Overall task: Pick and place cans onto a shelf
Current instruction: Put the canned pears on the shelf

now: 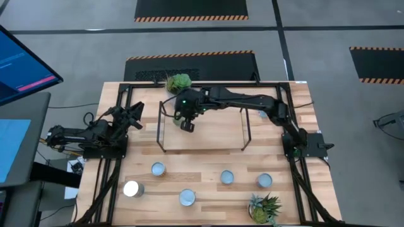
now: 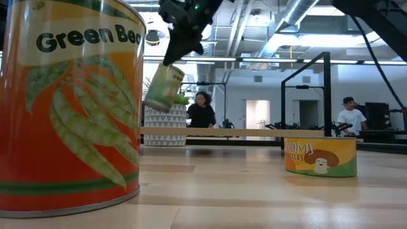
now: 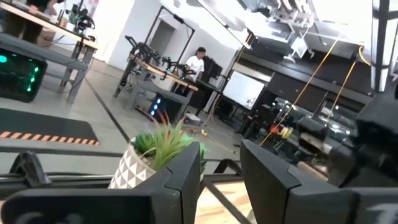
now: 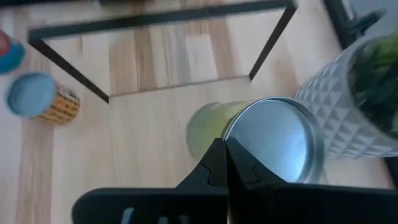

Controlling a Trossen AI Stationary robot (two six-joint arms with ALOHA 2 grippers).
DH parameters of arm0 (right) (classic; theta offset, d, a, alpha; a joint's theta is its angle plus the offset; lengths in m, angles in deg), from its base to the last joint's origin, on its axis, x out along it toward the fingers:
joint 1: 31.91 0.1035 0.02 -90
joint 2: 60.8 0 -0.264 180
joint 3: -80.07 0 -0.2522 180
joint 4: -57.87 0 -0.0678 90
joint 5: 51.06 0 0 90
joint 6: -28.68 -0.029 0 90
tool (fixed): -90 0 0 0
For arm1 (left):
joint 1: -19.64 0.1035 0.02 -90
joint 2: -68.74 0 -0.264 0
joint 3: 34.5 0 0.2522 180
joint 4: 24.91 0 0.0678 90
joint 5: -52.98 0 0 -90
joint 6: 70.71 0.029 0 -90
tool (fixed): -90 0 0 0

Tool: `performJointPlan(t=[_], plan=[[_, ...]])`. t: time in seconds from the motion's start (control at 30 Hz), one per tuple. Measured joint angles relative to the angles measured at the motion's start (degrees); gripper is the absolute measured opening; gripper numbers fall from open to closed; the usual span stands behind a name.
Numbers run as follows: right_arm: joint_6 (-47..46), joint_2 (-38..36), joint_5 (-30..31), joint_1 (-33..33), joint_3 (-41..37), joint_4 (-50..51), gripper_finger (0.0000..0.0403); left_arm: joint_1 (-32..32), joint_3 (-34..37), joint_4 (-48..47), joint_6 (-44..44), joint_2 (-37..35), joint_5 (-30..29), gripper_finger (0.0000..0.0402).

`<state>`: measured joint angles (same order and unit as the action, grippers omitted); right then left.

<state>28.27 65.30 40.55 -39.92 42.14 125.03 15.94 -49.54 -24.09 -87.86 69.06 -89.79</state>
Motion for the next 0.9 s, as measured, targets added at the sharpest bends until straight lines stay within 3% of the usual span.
performJointPlan(t=[0.67, 0.9], plan=[[0.3, 3.6, 0.0, 0.9, -0.1, 3.0, 0.0011, 0.0, 0.0, -0.6, -0.3, -0.1, 0.0, 0.0105], [0.5, 3.6, 0.0, 0.9, -0.1, 3.1, 0.0040, 0.0, 0.0, -0.6, -0.1, 0.0, 0.0, 0.0105]])
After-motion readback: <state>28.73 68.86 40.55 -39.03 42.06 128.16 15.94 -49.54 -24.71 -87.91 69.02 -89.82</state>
